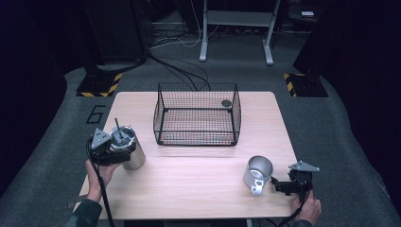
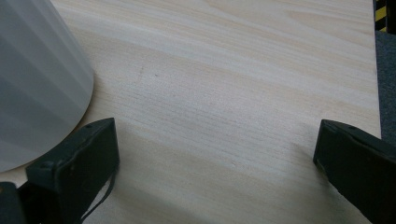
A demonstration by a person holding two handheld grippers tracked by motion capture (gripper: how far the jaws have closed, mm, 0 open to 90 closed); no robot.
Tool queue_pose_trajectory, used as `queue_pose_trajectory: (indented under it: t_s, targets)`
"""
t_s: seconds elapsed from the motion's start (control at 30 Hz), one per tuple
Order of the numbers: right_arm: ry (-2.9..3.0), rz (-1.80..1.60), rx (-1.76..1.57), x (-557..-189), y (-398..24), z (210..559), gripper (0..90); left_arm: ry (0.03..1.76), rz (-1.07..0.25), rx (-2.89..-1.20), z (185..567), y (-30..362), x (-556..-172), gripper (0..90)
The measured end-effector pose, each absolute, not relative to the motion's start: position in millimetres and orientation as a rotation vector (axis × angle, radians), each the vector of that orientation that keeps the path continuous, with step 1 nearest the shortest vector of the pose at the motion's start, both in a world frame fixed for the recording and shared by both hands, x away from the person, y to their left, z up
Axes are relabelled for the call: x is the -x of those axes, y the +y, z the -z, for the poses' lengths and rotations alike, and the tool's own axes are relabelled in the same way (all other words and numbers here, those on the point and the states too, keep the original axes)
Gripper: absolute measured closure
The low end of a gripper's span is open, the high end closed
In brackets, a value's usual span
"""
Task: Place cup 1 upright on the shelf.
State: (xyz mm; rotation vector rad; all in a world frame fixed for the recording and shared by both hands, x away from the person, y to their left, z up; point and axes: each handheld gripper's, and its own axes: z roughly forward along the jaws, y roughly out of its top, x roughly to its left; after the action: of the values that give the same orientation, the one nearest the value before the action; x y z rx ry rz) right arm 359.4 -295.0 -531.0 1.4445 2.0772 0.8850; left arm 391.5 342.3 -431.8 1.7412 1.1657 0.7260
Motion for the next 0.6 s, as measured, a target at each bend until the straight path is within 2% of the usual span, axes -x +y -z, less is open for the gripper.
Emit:
queue_pose_trajectory:
  t_s: [0.23, 0.6]
  targets:
    - [2.076, -0.886, -1.445, -359.5, -294.9, 531.0, 0.0, 1.115, -0.745, -1.745, 407.7, 341.0, -384.3, 4.0]
    - [2.081, -0.885, -1.441, -359.2, -295.0, 530.9, 0.0, 1.063, -0.739, -1.753, 390.3, 332.0, -373.6, 3.9]
